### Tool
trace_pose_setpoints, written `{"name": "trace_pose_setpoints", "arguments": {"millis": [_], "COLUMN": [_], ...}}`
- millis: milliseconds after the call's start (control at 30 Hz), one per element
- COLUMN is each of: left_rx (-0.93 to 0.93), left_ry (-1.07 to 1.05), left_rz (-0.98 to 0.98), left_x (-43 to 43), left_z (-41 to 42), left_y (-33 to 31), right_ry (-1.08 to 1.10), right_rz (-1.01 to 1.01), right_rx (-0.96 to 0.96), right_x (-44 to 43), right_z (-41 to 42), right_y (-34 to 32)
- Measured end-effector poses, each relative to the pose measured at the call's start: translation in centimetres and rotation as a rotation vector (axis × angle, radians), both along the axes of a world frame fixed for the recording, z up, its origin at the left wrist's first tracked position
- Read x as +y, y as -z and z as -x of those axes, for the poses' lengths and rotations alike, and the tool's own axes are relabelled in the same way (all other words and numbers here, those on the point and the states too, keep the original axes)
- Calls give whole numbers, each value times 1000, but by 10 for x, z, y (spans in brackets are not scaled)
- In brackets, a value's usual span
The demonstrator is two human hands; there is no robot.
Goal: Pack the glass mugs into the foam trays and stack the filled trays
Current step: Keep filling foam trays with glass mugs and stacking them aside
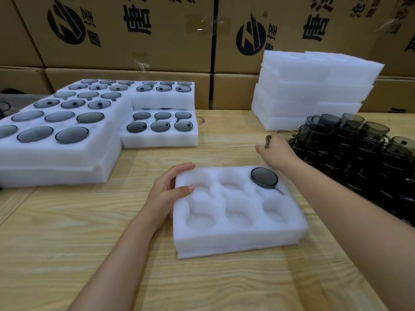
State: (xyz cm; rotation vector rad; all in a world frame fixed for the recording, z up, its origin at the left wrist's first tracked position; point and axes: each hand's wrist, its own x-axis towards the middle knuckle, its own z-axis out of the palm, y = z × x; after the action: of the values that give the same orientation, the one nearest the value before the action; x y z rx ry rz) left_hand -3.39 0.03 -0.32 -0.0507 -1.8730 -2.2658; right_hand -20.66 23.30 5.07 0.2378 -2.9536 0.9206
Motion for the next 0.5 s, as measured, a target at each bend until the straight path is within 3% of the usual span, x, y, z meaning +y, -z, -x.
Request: {"name": "trace_pose_setpoints", "arguments": {"millis": [100,500], "left_rx": [8,-10], "left_ry": [2,-32], "left_rz": [-7,37], "left_x": [0,0], "left_z": [1,1], "left_y": [1,0], "right_ry": [49,-3], "right_rz": [-69,-319], "right_rx": [-114,86], "right_x": [4,-15], "right_z": [16,6], "right_y": [2,-3]}}
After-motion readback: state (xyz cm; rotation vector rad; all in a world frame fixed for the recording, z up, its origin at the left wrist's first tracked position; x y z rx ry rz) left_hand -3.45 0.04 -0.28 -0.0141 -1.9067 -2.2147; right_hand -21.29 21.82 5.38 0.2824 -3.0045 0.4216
